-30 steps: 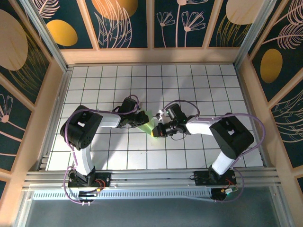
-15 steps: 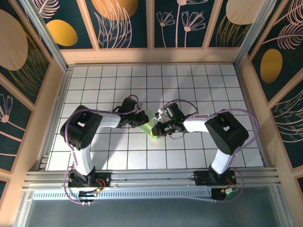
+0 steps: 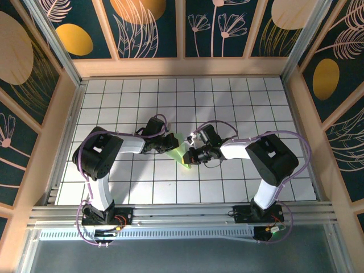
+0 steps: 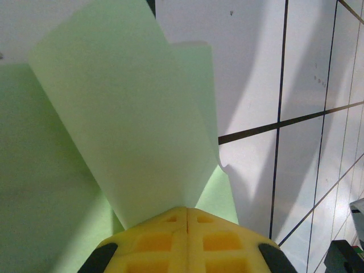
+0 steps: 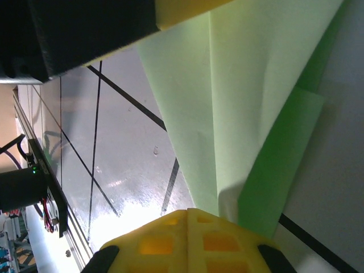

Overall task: Fold a paper plane with a square sheet of paper (fold left side to right side)
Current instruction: Fourth fold the wing at the center of the table.

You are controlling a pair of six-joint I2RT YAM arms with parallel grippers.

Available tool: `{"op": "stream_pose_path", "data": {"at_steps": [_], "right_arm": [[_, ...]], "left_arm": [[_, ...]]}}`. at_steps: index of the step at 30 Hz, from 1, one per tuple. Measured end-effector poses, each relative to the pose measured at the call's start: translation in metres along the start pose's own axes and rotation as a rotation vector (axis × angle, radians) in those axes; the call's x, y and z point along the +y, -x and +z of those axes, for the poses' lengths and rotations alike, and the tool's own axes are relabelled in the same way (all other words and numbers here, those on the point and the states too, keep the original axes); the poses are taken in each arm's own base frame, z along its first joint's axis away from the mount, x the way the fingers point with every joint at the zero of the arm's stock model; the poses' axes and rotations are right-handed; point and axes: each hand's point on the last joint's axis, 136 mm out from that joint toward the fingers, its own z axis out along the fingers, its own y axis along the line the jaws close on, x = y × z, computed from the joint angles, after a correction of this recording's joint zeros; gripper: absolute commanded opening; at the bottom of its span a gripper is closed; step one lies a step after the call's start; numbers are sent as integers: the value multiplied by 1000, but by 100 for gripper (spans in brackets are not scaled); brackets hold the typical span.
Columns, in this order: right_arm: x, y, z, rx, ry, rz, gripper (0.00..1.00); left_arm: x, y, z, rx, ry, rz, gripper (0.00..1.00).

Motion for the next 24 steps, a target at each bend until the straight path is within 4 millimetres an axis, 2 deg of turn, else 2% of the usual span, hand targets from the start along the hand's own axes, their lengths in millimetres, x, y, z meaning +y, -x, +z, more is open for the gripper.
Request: {"op": "stream_pose_path", "data": {"at_steps": [24], "right_arm": [[-11, -9, 0, 23, -49, 24, 0]], "left_arm": [[0, 0, 0, -1, 0, 0, 0]]}}
